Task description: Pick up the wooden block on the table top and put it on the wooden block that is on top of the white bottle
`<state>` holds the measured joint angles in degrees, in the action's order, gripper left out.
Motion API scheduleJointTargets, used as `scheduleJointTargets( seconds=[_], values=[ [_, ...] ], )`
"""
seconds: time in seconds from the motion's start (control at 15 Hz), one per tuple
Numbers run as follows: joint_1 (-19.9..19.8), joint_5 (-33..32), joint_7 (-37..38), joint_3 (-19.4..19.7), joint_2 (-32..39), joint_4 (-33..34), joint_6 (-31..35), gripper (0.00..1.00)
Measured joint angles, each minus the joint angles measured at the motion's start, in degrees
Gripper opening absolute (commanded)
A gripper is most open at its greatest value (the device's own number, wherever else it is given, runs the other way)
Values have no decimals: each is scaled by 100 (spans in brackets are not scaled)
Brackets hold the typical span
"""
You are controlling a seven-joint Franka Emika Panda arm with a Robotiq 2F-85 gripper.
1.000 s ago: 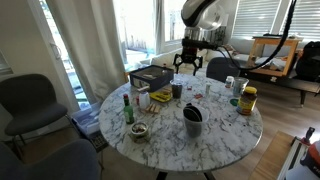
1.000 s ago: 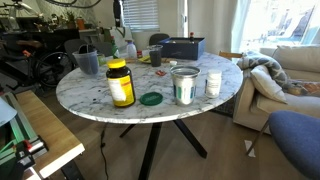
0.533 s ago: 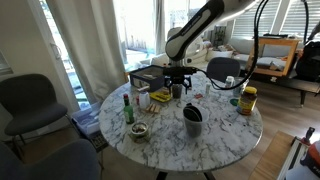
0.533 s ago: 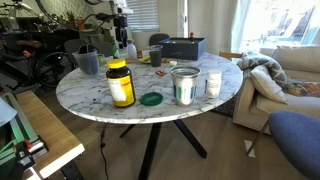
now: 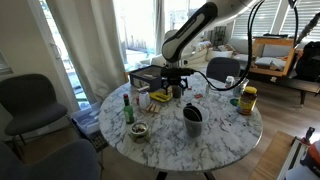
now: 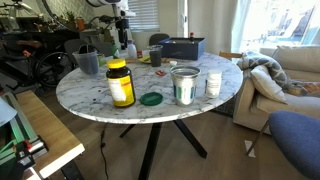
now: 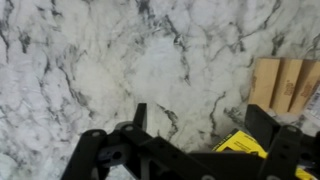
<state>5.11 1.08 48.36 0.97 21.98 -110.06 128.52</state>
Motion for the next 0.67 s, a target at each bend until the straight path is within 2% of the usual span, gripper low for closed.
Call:
scheduleJointTargets(
  seconds=[0.2, 0.47, 0.67],
  values=[
    [-299, 715, -1275, -132, -29, -66, 365, 100],
    [-857, 1839, -2931, -434, 39, -93, 394, 100],
    [-891, 1990, -3157, -428, 77, -91, 394, 100]
  ],
)
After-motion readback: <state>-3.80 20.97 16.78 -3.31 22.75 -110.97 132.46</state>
